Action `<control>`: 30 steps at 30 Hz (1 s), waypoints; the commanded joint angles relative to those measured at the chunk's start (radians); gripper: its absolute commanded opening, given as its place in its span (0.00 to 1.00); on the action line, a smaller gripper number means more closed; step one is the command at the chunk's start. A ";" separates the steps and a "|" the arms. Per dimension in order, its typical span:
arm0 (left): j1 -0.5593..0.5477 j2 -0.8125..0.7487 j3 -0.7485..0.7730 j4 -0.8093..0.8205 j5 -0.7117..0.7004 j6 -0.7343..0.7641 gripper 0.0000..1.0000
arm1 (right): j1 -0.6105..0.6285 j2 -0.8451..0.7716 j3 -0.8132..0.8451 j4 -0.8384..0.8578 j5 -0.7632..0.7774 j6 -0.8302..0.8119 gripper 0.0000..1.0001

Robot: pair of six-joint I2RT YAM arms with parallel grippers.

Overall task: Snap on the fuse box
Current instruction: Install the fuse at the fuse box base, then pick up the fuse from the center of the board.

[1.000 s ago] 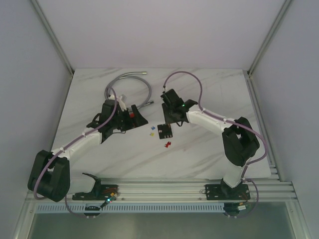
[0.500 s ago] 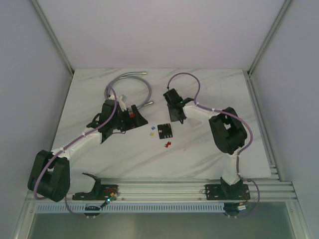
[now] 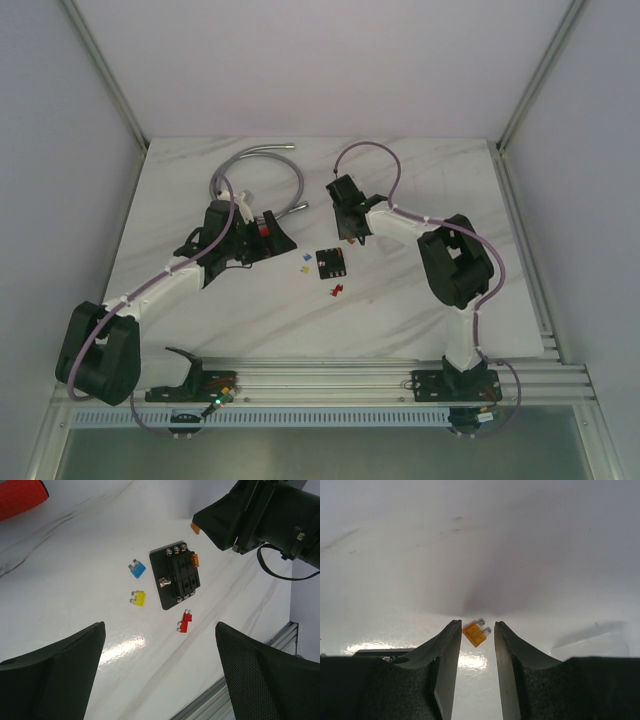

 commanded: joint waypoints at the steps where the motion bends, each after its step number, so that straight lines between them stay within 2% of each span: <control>1: -0.001 -0.003 0.005 -0.009 -0.003 0.007 1.00 | -0.004 0.031 0.021 0.011 0.016 0.016 0.40; 14: -0.001 0.011 0.013 -0.011 0.000 0.006 1.00 | -0.013 -0.061 -0.125 -0.010 -0.015 0.033 0.40; 22: -0.002 0.014 0.017 -0.009 0.004 0.005 1.00 | -0.021 -0.092 -0.133 -0.009 -0.024 0.057 0.40; 30: -0.004 0.013 0.014 -0.010 0.003 0.006 1.00 | -0.033 -0.065 -0.130 0.039 -0.082 -0.054 0.42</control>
